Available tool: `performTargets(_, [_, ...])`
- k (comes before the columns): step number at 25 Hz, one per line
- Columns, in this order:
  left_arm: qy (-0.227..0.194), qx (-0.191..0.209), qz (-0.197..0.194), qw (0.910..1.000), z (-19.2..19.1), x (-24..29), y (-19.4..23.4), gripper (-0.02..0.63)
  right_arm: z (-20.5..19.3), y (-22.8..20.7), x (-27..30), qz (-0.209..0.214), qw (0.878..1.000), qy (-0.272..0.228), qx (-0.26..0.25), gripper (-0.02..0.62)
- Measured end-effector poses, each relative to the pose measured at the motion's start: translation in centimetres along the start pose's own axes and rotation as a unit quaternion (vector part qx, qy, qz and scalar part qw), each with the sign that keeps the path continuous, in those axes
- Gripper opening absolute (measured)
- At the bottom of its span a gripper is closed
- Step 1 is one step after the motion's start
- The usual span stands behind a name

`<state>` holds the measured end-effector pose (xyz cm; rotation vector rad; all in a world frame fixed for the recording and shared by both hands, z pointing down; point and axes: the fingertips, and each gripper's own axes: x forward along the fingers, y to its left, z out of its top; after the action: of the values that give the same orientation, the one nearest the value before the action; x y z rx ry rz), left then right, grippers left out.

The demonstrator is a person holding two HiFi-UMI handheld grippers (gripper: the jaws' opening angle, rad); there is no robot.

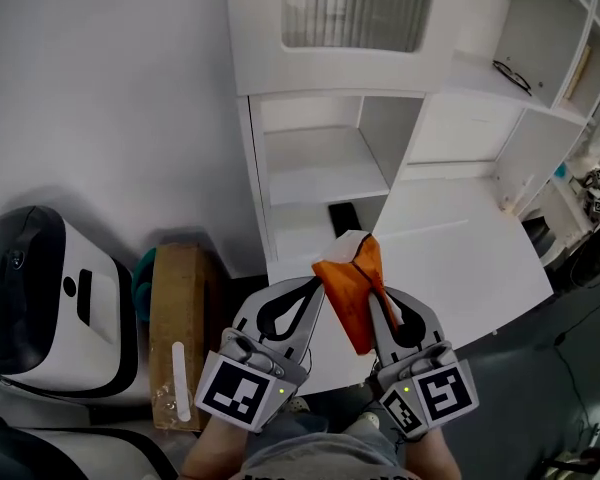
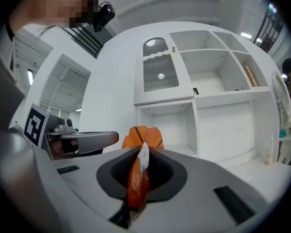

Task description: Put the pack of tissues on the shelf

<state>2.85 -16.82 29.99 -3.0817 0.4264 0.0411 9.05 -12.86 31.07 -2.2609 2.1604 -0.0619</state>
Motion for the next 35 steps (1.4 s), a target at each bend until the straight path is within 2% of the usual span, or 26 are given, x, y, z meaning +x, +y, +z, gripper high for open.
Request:
performTargets(14, [0.001,-0.029,-0.038,0.9988,-1.3,0.5,0.6,0.040,-0.6,0.0,0.2,-0.041,0.999,0.019,-0.008,0.029])
performTargets(17, [-0.012,-0.023,-0.034,0.9991,-1.1,0.6,0.9,0.040,-0.7,-0.2,0.2,-0.040,0.999,0.022,-0.009,0.029])
performTargets(22, [0.001,-0.026,-0.024,0.9994,-1.3,0.5,0.8,0.040,-0.6,-0.3,0.4,-0.029,0.999,0.020,-0.010,0.029])
performTargets(35, [-0.006,-0.021,0.026,0.9994,-0.3,2.1,1.4,0.040,0.6,-2.1,2.3,0.021,1.000,0.014,-0.017,0.029])
